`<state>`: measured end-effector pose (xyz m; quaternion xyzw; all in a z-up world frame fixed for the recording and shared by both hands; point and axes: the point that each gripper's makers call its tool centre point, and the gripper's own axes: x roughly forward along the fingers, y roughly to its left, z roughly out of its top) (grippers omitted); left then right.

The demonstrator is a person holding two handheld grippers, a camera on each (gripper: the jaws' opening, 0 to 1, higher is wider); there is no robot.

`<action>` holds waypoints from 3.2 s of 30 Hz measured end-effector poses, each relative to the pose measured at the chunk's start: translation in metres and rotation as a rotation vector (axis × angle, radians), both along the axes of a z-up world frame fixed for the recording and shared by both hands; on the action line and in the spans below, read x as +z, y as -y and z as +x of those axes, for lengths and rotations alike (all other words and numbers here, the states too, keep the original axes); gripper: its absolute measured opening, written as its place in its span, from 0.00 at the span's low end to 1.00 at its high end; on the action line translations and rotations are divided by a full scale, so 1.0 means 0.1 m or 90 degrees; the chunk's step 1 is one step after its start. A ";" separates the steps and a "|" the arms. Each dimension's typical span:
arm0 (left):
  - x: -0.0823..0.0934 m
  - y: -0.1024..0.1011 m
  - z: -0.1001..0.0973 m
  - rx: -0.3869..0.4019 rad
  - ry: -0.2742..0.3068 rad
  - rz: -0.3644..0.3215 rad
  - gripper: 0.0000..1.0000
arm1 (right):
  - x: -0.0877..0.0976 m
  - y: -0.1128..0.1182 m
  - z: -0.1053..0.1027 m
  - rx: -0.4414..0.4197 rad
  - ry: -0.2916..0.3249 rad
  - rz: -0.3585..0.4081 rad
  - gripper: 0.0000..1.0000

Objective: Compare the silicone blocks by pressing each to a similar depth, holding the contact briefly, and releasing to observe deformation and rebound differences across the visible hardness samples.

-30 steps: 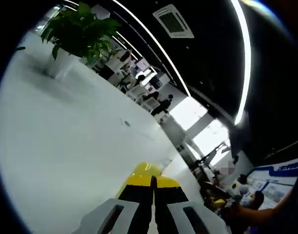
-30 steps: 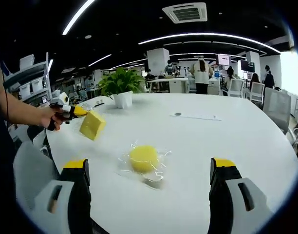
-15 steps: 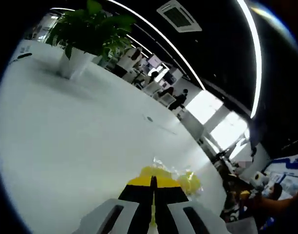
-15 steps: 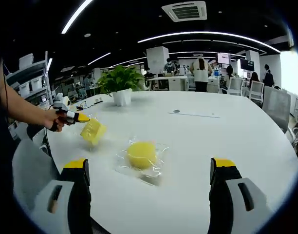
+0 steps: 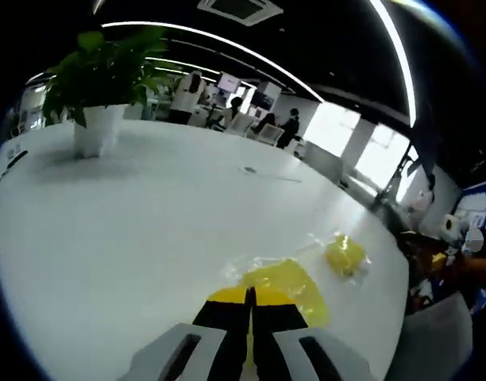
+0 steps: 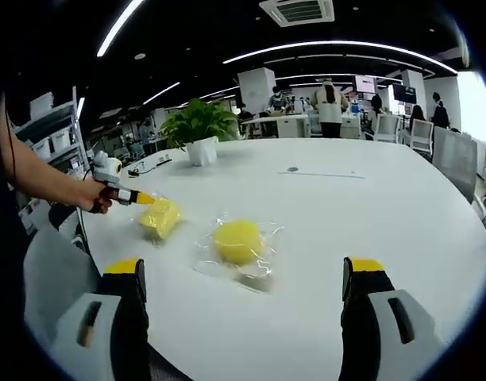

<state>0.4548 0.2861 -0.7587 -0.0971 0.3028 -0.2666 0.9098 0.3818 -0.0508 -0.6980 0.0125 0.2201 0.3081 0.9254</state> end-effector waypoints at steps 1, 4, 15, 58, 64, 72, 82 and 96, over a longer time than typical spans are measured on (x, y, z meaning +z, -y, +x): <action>-0.01 0.00 0.00 -0.006 0.002 0.004 0.00 | 0.00 0.00 0.00 -0.001 0.000 0.000 0.96; -0.05 0.09 -0.06 -0.074 0.018 0.050 0.00 | -0.02 0.01 0.00 -0.005 -0.006 0.003 0.96; -0.12 0.02 0.11 -0.022 0.002 0.067 0.00 | -0.02 0.06 0.00 -0.009 -0.013 0.002 0.96; 0.58 -0.33 0.20 0.058 0.092 -0.015 0.98 | 0.07 0.12 0.13 -0.014 -0.017 0.000 0.96; 0.78 -0.46 -0.09 0.026 0.145 0.035 1.00 | 0.15 0.18 0.19 -0.017 0.007 0.000 0.96; 0.90 -0.75 -0.47 0.060 0.168 0.032 1.00 | 0.12 0.16 0.13 -0.006 -0.001 -0.006 0.96; 0.95 -0.94 -0.87 0.073 0.180 0.043 1.00 | 0.02 0.15 -0.03 0.007 -0.014 -0.020 0.96; 0.88 -1.01 -1.14 0.090 0.159 0.042 1.00 | -0.01 0.11 -0.17 0.008 -0.025 -0.016 0.96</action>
